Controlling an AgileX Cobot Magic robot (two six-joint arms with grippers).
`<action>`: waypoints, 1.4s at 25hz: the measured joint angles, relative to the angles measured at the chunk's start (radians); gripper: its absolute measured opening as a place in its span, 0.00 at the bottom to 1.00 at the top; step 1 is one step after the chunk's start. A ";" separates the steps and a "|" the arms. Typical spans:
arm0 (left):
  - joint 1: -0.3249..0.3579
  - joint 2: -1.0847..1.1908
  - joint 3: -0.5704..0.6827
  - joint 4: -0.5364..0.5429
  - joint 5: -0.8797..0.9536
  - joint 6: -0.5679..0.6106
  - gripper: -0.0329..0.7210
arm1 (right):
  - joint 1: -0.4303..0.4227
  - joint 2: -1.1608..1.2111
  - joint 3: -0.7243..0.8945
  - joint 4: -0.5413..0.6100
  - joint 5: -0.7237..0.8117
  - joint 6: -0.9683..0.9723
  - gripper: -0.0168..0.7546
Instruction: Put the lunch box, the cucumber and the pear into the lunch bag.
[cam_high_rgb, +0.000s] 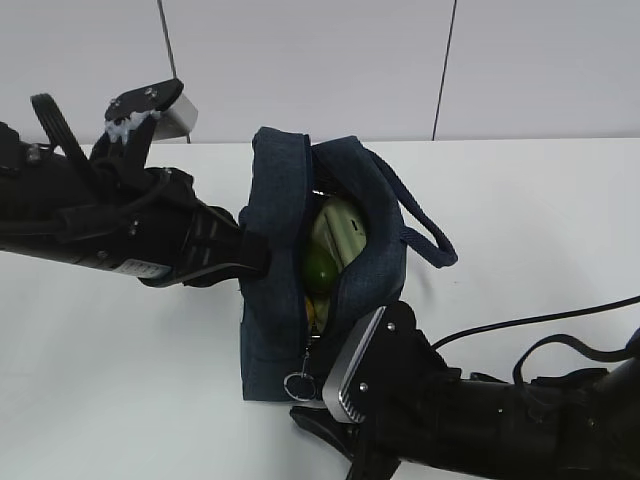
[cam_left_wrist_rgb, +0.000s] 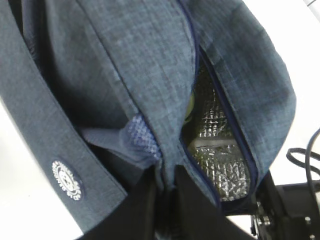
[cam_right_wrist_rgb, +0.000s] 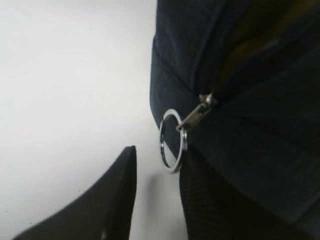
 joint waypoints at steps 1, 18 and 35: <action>0.000 0.000 0.000 0.000 0.000 0.000 0.05 | 0.000 0.000 0.000 -0.001 0.000 0.002 0.34; 0.000 0.000 -0.001 0.000 0.000 0.000 0.05 | 0.000 0.025 -0.038 -0.008 0.006 0.055 0.32; 0.000 0.000 -0.002 0.000 0.000 0.000 0.05 | 0.000 0.029 -0.038 -0.008 0.008 0.055 0.02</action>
